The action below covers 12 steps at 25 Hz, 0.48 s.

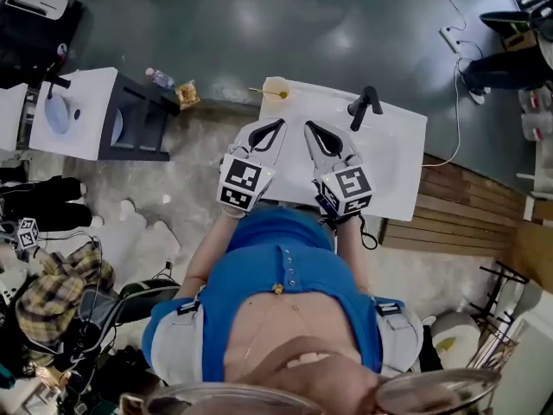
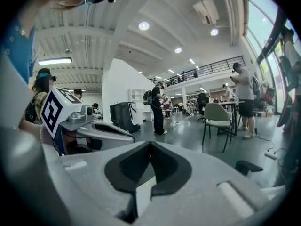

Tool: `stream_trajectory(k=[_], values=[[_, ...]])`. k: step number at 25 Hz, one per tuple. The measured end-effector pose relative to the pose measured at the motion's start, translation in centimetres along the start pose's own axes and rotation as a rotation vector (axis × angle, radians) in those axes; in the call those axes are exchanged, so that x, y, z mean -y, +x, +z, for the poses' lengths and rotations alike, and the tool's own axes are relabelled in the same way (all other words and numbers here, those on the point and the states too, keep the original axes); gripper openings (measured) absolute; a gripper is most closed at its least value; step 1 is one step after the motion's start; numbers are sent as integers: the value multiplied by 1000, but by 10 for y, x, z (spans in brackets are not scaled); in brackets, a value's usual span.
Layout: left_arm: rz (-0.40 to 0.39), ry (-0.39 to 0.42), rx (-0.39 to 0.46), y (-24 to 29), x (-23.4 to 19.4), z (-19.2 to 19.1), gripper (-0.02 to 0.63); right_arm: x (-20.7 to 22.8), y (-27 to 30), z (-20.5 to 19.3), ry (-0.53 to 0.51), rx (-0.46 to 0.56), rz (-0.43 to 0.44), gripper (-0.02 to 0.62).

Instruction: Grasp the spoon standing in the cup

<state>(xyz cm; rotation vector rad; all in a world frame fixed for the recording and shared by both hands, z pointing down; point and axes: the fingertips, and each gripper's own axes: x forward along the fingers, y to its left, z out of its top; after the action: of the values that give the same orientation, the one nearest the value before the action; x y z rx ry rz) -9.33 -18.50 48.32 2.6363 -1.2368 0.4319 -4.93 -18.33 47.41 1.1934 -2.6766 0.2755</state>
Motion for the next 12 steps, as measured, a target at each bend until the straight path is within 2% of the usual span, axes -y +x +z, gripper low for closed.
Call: stream_trajectory(k=[7,12], values=[[-88,25,-22,-3,-18,-20,2,-16,16,-16,-36,-55,-70,3],[-62,39,-72,0,-36,-35,2,-17,12,-18,-60,-85,-80,3]])
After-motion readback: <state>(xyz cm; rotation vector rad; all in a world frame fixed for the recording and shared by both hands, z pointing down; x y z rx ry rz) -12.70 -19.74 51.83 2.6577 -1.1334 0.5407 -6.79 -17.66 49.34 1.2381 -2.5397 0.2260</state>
